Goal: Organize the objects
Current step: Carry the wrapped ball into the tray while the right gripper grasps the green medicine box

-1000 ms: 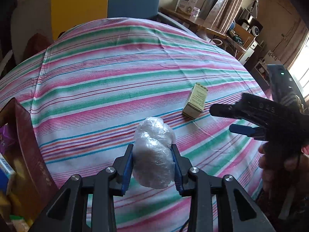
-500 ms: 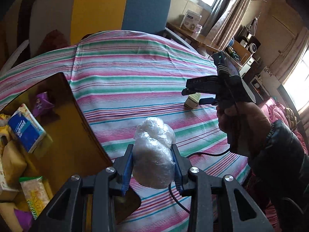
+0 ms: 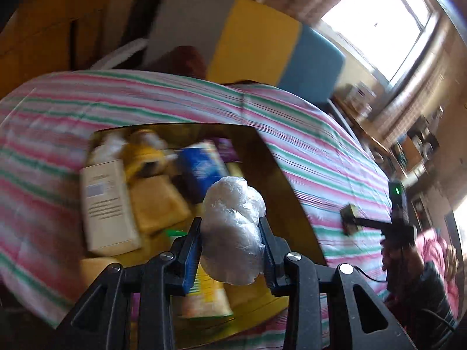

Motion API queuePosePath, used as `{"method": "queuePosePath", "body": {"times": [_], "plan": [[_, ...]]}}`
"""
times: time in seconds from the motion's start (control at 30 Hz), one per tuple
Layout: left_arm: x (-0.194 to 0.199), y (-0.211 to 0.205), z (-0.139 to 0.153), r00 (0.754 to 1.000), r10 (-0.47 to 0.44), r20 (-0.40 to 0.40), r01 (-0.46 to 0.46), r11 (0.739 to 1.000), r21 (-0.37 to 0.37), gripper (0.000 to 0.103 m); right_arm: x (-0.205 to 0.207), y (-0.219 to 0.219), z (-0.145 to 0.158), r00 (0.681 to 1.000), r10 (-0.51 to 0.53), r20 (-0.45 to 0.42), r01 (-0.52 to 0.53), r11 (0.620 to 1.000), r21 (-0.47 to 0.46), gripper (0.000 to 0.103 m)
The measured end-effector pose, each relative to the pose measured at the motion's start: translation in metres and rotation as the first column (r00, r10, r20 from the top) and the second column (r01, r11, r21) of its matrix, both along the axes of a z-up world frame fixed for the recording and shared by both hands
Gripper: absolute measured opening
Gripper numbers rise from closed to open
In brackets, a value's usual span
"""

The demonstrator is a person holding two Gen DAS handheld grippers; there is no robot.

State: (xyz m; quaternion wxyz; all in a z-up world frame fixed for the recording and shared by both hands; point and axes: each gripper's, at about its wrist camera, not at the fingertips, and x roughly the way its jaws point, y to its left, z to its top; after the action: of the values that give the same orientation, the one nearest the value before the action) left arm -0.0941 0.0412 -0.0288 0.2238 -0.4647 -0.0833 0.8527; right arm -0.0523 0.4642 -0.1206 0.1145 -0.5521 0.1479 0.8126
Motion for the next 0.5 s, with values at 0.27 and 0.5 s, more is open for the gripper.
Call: {"method": "queuePosePath", "body": {"times": [0.27, 0.5], "plan": [[0.002, -0.030, -0.020, 0.993, 0.061, 0.103, -0.071, 0.993, 0.090, 0.036, -0.003, -0.010, -0.007, 0.999, 0.053, 0.004, -0.053, 0.997, 0.058, 0.031], [-0.013, 0.036, -0.033, 0.986, -0.039, 0.159, 0.022, 0.994, 0.106, 0.036, -0.013, -0.014, -0.011, 0.998, 0.057, 0.006, -0.057, 0.995, 0.079, 0.031]]}}
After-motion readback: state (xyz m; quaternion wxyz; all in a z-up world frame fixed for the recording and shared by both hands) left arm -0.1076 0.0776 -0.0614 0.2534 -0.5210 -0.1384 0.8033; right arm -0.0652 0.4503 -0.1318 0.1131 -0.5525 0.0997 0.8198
